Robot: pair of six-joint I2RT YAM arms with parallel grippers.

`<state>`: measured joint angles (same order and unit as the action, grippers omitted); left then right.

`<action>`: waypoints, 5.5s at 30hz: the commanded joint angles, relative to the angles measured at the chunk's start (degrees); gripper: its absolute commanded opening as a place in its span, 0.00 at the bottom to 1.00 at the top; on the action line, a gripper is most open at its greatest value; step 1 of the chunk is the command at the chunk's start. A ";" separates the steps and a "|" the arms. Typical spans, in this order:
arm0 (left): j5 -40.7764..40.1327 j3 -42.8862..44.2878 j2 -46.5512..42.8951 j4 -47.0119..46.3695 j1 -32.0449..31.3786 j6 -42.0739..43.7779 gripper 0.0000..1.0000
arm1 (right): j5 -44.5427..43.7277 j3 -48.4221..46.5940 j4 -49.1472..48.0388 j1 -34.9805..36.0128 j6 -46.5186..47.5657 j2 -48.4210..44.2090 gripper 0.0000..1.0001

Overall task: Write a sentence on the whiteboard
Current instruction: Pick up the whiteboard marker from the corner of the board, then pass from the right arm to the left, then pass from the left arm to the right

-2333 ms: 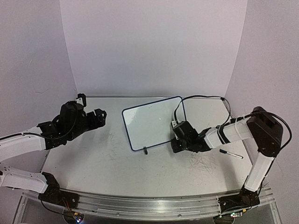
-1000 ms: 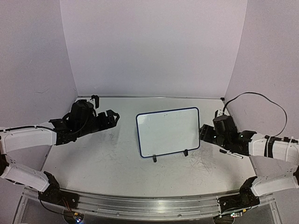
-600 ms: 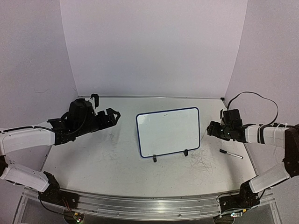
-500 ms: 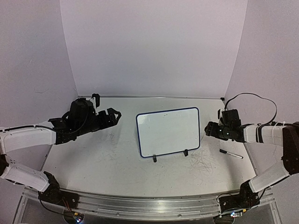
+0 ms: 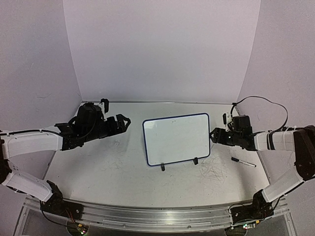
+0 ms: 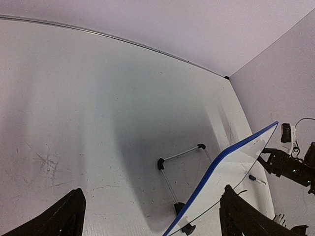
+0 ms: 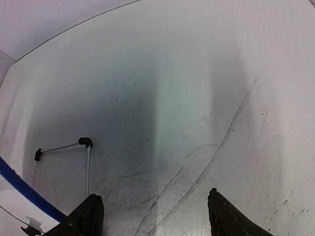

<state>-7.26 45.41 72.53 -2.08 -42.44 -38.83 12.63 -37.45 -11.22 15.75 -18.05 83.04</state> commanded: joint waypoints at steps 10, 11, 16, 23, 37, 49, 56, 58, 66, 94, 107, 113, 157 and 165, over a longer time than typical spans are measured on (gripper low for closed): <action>-0.85 3.57 0.66 -2.28 0.23 4.39 0.97 | -18.60 -3.51 17.24 -1.64 -14.01 -5.57 0.82; -1.66 3.77 0.37 -2.21 0.26 4.81 0.97 | -20.24 -4.99 20.92 -1.86 -16.74 -5.71 0.84; -1.78 6.83 1.48 -1.65 0.51 8.49 0.97 | -25.49 -8.01 34.81 -3.02 -35.77 -6.34 0.94; -2.86 7.83 1.26 -0.76 0.63 13.42 0.97 | -24.59 -6.68 44.02 -10.79 -52.59 -4.72 0.90; -5.68 6.01 -5.69 -0.30 0.86 20.82 0.98 | -25.47 -9.22 45.26 -13.93 -59.07 7.20 0.62; -1.90 5.97 -6.61 -0.81 0.86 20.88 0.98 | -25.22 -10.32 45.68 -14.17 -64.39 12.08 0.40; -1.82 7.12 -7.42 -0.72 0.83 20.64 0.98 | -24.06 -10.18 45.94 -14.16 -64.66 11.86 0.21; -1.89 7.63 -7.35 -0.70 0.86 20.71 0.98 | -24.10 -10.18 45.94 -14.11 -64.74 11.23 0.17; -1.33 10.91 -6.87 1.44 0.86 19.07 0.99 | -23.89 -8.84 45.40 -14.17 -62.03 3.67 0.12; 30.38 37.48 23.35 -7.55 -14.68 11.43 0.88 | 19.26 3.56 -26.35 -0.71 -23.42 -36.16 0.00; 38.13 40.42 30.56 -18.05 -17.42 8.24 0.73 | 11.97 -0.71 -40.88 17.50 -27.22 -22.71 0.00; 36.83 38.64 29.56 -18.99 -17.42 9.05 0.64 | 10.80 -1.64 -43.16 20.78 -27.88 -20.01 0.00; 42.73 32.70 16.22 21.61 -8.63 52.64 0.00 | 36.21 -44.63 33.67 21.10 12.25 -0.08 0.81; 42.59 32.55 16.18 22.91 -8.63 53.70 0.00 | 39.89 -45.75 34.83 22.07 13.26 3.47 0.64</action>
<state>34.41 77.95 90.87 20.09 -51.16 13.29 48.29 -80.54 23.43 37.07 -6.40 84.92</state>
